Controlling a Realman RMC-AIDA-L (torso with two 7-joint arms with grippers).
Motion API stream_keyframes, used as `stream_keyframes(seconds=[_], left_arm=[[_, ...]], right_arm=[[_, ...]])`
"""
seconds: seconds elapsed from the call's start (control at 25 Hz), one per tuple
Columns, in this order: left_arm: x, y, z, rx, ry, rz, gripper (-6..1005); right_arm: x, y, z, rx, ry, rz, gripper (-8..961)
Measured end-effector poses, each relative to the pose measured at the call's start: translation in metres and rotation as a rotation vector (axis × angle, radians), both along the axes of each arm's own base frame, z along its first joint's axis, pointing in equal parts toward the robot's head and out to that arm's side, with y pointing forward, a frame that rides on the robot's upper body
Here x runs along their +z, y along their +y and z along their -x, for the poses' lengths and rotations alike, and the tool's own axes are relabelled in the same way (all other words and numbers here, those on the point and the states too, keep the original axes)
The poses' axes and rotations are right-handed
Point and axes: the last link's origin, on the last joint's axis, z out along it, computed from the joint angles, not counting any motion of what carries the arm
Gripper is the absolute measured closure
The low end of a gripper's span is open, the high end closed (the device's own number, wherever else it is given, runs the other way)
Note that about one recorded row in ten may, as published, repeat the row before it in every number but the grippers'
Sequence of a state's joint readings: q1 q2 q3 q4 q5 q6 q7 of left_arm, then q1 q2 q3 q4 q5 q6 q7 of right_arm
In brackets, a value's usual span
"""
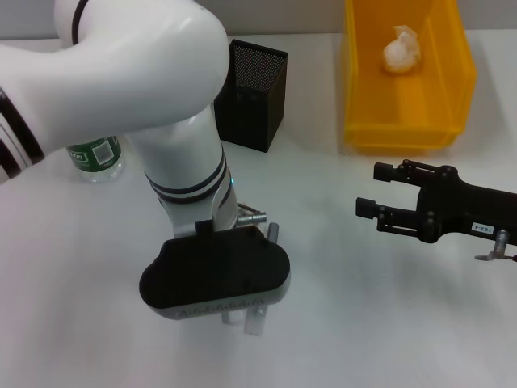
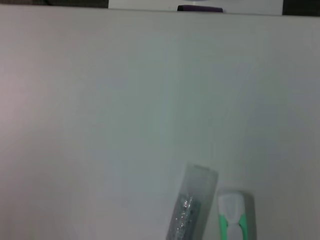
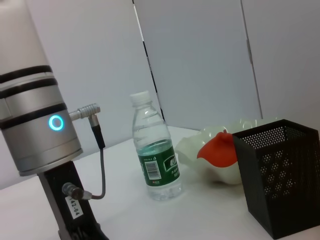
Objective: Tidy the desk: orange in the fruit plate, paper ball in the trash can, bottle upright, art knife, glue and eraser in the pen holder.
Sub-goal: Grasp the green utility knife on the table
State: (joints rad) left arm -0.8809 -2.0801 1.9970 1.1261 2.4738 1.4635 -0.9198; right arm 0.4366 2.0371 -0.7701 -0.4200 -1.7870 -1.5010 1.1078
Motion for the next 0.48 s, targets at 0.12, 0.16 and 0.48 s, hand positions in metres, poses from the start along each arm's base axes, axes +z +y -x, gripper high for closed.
stream_keyframes(seconds=[0.12,0.16,0.48], left_arm=[[-0.0010,0.0004,-0.0005,0.001,0.004,-0.005,474],[-0.0012,0.0003,-0.0004,0.002,0.004,-0.007,480],[-0.0018,-0.0001,-0.0011,0.004,0.008,-0.010,491]], right_arm=[[0.0000,0.0000,0.0003,0.004,-0.002,0.001,211],[0.0000,0.0001,0.0005,0.005,-0.002,0.002,211],[0.0009,0.0003,0.0001,0.007,-0.004,-0.002,212]])
